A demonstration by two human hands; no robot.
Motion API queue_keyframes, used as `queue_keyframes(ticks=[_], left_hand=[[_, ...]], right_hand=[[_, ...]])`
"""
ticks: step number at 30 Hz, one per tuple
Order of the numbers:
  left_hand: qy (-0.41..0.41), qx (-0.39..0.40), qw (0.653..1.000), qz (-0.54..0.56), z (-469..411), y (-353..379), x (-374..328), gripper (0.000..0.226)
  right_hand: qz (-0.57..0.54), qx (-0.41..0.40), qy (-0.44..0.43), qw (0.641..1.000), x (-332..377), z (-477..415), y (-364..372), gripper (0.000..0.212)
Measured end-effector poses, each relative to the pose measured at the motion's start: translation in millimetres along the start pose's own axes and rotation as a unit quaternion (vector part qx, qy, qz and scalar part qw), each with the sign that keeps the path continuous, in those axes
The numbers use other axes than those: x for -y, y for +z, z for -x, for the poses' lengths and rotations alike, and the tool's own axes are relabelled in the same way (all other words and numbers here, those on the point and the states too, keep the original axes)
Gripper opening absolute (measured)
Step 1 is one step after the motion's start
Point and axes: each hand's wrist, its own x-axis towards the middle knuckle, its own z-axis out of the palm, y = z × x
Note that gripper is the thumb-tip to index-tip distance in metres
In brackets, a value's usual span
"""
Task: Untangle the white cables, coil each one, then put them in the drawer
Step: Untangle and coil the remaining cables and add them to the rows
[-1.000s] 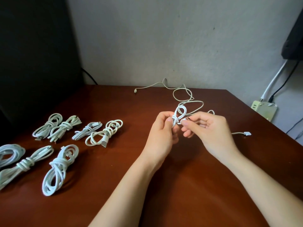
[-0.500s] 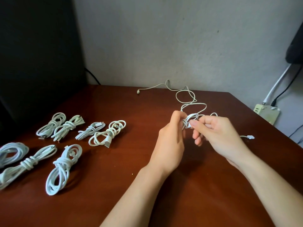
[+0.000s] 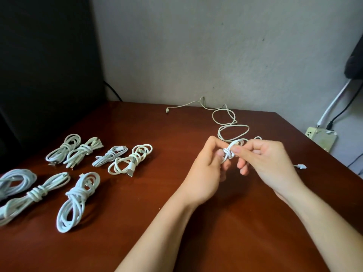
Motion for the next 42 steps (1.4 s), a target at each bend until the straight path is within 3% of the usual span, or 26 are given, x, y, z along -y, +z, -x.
queue_keyframes(ticks=[5, 9, 15, 26, 31, 36, 42], left_hand=[[-0.064, 0.041, 0.985, 0.154, -1, -1, -1, 0.024], [-0.096, 0.058, 0.972, 0.208, 0, -2, -3, 0.023], [-0.077, 0.047, 0.988, 0.123, -1, 1, 0, 0.019], [-0.008, 0.037, 0.995, 0.092, -3, 2, 2, 0.015], [-0.005, 0.038, 0.998, 0.057, -4, 2, 4, 0.024], [0.066, -0.01, 0.994, -0.083, -3, 1, 6, 0.025], [0.138, -0.083, 0.974, -0.157, -1, 0, 7, 0.023]], right_hand=[[-0.015, -0.022, -0.026, 0.999, -6, -2, 3, 0.008], [-0.061, 0.002, -0.046, 0.997, -6, -1, 9, 0.014], [-0.041, -0.001, -0.065, 0.997, -6, -1, 6, 0.016], [-0.027, -0.029, -0.087, 0.995, 0, 0, 2, 0.024], [0.017, -0.046, -0.117, 0.992, -5, 0, 4, 0.03], [0.072, -0.042, -0.14, 0.987, -8, 1, 5, 0.024], [0.096, -0.03, -0.158, 0.982, -5, 4, 6, 0.024]])
